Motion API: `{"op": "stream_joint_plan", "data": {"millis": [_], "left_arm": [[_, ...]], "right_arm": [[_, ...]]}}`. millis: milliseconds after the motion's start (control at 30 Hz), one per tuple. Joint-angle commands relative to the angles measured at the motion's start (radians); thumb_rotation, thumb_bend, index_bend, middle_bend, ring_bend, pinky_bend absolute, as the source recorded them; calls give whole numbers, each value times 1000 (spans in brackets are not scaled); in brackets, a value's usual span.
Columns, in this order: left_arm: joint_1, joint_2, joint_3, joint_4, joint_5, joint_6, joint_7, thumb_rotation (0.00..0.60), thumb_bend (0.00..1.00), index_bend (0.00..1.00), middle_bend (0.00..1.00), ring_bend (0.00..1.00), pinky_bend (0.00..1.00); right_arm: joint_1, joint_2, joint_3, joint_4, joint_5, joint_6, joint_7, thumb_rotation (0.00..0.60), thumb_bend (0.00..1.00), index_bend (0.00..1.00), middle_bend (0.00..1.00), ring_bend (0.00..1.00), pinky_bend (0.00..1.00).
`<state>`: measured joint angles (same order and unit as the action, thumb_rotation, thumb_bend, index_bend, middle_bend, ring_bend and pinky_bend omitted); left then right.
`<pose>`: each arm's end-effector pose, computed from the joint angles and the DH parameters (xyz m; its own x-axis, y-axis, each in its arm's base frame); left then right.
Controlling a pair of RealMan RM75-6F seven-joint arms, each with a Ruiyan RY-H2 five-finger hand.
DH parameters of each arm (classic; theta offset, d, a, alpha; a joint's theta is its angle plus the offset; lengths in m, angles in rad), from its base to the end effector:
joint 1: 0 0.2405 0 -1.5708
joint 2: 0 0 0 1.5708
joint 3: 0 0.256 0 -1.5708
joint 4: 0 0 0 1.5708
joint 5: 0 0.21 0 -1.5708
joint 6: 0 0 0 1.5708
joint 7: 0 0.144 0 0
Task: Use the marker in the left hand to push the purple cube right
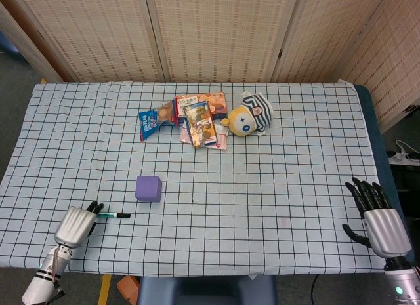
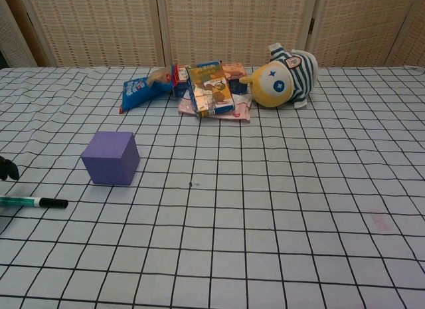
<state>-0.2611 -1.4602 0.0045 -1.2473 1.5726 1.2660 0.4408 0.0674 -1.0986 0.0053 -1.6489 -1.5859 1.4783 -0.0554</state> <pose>-0.3134 0.2248 0.0383 0.7955 0.0708 0.6018 0.5929 -0.2958 -0.7489 -0.3009 -0.1652 0.1506 0.4392 -0.0566 0.8966 -0.8971 -0.0809 0.4343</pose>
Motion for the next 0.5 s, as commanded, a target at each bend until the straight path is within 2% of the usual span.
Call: {"op": "stream_joint_plan", "data": {"millis": [33, 333, 500], "left_arm": [[-11, -27, 3, 44, -7, -14, 2, 600, 383, 331, 317, 955, 1000], [-26, -92, 5, 148, -19, -32, 20, 600, 385, 347, 352, 955, 1000], [-33, -111, 7, 177, -17, -28, 21, 600, 383, 373, 405, 955, 1000]], "right_arm": [[2, 4, -2, -5, 2, -8, -2, 600, 137, 0, 0, 0, 0], [6, 12, -7, -16, 7, -26, -7, 600, 137, 0, 0, 0, 0], [8, 16, -8, -20, 12, -33, -9, 600, 137, 0, 0, 0, 0]]}}
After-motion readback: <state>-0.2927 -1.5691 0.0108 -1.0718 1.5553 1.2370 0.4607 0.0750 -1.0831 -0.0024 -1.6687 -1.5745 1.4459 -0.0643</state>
